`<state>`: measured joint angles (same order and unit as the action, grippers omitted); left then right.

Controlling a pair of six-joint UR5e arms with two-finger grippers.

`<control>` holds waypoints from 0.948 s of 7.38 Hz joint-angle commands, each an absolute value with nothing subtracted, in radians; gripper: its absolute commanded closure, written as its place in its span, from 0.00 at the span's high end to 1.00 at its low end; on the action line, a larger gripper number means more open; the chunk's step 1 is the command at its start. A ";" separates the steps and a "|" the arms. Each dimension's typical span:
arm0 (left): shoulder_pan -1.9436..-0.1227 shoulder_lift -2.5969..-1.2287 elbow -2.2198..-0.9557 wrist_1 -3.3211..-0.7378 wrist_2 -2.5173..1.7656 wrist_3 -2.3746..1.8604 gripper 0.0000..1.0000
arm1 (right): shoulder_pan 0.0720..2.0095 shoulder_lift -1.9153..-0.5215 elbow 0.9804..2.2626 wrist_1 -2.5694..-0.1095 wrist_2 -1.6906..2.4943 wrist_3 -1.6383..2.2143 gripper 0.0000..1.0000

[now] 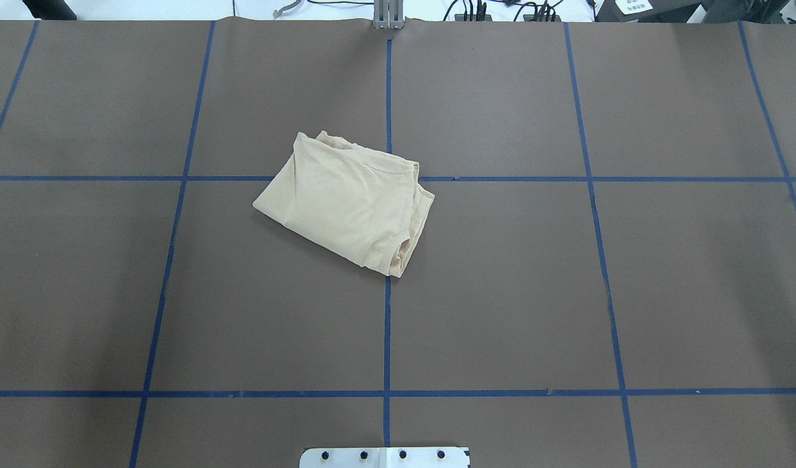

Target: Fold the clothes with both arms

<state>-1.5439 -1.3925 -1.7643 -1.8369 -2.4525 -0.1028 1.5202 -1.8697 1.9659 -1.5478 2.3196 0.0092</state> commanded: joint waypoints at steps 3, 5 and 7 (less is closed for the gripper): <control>-1.545 -1.390 -1.772 -1.845 -2.451 -0.103 1.00 | 1.520 -1.868 1.968 -1.528 2.324 0.030 1.00; -1.545 -1.390 -1.772 -1.845 -2.451 -0.103 1.00 | 1.520 -1.861 1.970 -1.526 2.325 0.055 1.00; -1.545 -1.390 -1.772 -1.845 -2.451 -0.103 1.00 | 1.520 -1.861 1.970 -1.528 2.326 0.055 1.00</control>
